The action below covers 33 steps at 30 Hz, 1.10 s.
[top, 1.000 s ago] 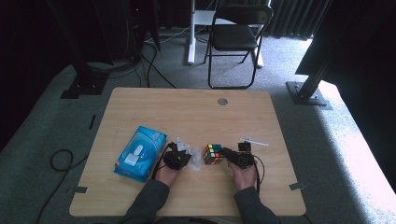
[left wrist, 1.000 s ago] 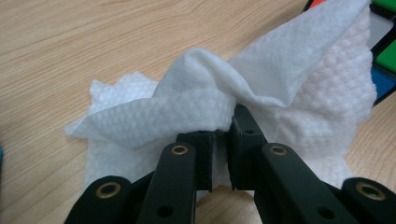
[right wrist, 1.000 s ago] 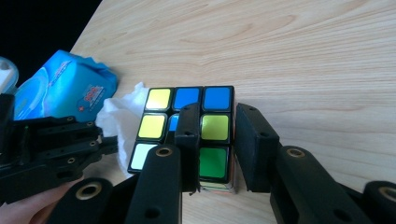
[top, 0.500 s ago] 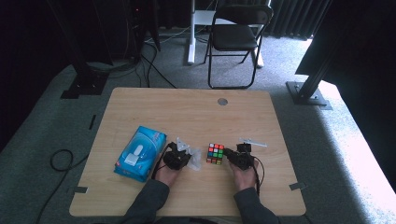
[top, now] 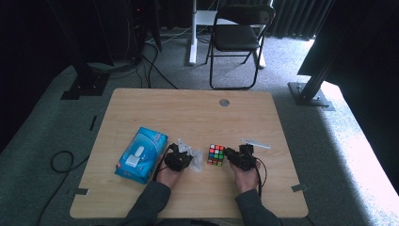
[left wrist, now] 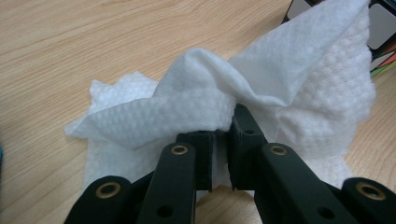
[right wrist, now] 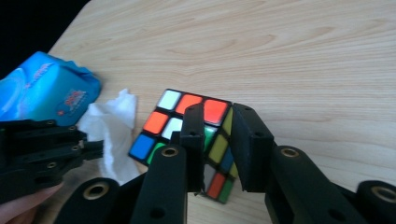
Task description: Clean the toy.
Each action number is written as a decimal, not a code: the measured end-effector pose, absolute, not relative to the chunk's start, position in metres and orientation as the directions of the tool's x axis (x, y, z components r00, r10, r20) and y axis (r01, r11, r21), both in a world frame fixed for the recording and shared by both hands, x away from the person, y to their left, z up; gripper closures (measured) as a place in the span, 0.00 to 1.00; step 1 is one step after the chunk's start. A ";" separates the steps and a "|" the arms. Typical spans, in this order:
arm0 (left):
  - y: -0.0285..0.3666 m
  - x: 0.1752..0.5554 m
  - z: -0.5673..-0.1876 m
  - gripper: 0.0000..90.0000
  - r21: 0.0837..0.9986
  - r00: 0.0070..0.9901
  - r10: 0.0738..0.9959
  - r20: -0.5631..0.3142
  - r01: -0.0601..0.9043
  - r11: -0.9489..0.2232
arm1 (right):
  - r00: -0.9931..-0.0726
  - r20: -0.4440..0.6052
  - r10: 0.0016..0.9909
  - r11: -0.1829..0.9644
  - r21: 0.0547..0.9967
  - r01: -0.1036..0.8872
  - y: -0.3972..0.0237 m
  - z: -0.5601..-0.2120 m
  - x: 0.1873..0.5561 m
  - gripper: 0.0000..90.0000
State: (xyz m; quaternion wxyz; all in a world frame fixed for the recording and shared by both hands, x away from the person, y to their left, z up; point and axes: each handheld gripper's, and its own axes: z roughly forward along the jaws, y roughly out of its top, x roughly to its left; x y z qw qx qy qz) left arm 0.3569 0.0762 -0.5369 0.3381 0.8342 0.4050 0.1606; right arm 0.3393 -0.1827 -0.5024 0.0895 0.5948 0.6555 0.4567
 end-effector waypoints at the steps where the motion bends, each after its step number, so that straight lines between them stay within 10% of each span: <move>1: 0.076 0.357 -0.537 0.91 0.695 0.619 0.785 -0.008 0.568 -0.441 | -0.281 0.426 0.860 -0.122 0.706 0.698 -0.182 -0.503 0.339 0.81; 33: 0.066 0.357 -0.523 0.91 0.725 0.651 0.759 -0.026 0.535 -0.434 | -0.296 0.446 0.845 -0.109 0.684 0.721 -0.174 -0.509 0.344 0.77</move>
